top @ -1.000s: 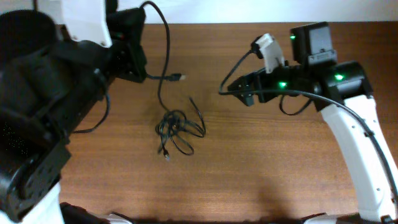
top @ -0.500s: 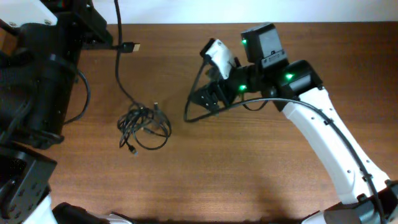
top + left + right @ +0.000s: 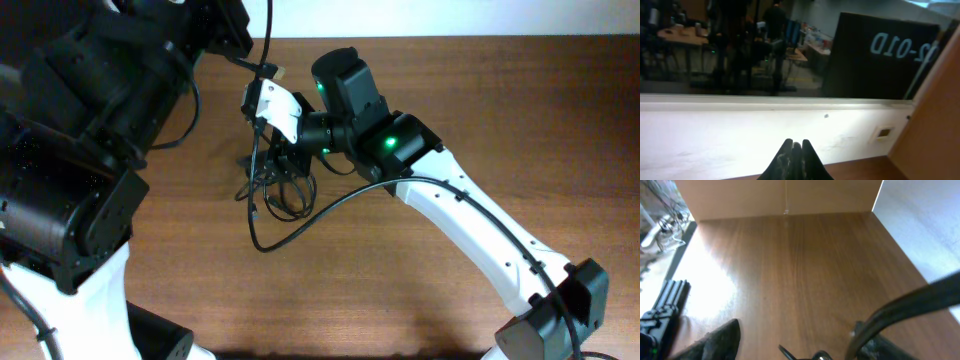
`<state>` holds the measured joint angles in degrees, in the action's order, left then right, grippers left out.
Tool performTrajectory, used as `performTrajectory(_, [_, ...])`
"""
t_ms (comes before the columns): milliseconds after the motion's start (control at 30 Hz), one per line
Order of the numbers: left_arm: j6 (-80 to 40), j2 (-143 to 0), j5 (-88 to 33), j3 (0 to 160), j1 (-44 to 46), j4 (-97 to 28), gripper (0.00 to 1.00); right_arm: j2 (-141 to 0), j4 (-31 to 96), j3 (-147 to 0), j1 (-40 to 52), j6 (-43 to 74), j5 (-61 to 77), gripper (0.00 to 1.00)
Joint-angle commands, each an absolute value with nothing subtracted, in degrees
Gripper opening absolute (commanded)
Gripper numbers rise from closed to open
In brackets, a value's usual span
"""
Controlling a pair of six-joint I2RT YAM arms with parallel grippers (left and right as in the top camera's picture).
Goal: Untangle cables
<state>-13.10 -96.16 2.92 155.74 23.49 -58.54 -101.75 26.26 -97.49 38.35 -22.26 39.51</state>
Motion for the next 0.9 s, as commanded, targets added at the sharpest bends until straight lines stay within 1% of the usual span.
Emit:
performTrajectory(0, [-14.7,-95.9,-0.5,156.5,23.5,-57.5,0.07,-102.8,26.2,-97.7,38.5,-22.0,39.1,0.04])
performTrajectory(33, [-14.7,-95.9,-0.5,156.5,23.5,-57.5,0.07,-102.8,26.8,-97.7,38.5,-22.0,36.9,0.04])
performTrajectory(133, [-14.7,-95.4,-0.5,156.5,23.5,-57.7,0.08,-102.8,29.2,-97.7,38.5,-22.0,21.2,0.04])
performTrajectory(233, [-14.7,-94.8,-0.2,156.5,23.5,-59.1,0.07,-102.8,29.1,-97.7,38.5,-22.1,-1.0,0.04])
performTrajectory(267, [-14.7,-94.6,0.4,156.5,23.5,-59.9,0.07,-102.8,28.2,-97.7,38.0,-22.1,-10.9,0.04])
performTrajectory(300, [-14.7,-94.5,0.6,156.5,23.5,-60.5,0.07,-102.8,26.9,-97.7,37.3,-22.0,-17.6,0.04])
performTrajectory(367, [-14.7,-94.4,1.0,156.5,23.5,-62.5,0.08,-102.5,22.3,-97.7,35.0,-22.0,-30.9,0.04])
performTrajectory(433, [-14.7,-94.4,1.9,156.5,23.5,-65.3,0.09,-101.5,16.7,-97.7,33.5,-22.0,-39.3,0.04])
performTrajectory(500, [-14.7,-94.4,7.0,156.5,23.5,-69.5,0.08,-99.3,4.6,-97.7,32.9,-22.1,-48.1,0.04])
performTrajectory(600, [-14.7,-94.4,11.8,156.5,23.5,-74.5,0.08,-96.8,-8.0,-97.7,32.9,-22.3,-51.7,0.04])
performTrajectory(667, [-14.8,-94.4,14.0,156.5,23.4,-77.3,0.08,-94.4,-12.0,-97.7,32.9,-22.3,-51.7,0.04])
performTrajectory(700, [-14.8,-94.5,15.6,156.5,23.5,-77.9,0.09,-93.5,-12.0,-97.7,33.0,-22.3,-51.7,0.04])
performTrajectory(733, [-15.0,-94.6,16.5,156.5,23.5,-78.2,0.12,-92.7,-11.7,-97.7,33.0,-22.3,-51.7,0.04])
performTrajectory(767, [-15.0,-94.8,16.5,156.5,23.5,-78.4,0.13,-91.6,-11.3,-97.7,33.0,-24.0,-51.7,0.04])
performTrajectory(800, [-15.8,-95.0,16.5,156.5,23.5,-78.8,0.14,-90.5,-11.4,-97.7,33.0,-28.3,-51.7,0.04])
performTrajectory(867, [-17.3,-95.9,16.2,156.5,23.5,-79.7,0.15,-88.6,-11.8,-97.7,33.0,-28.7,-51.7,0.04])
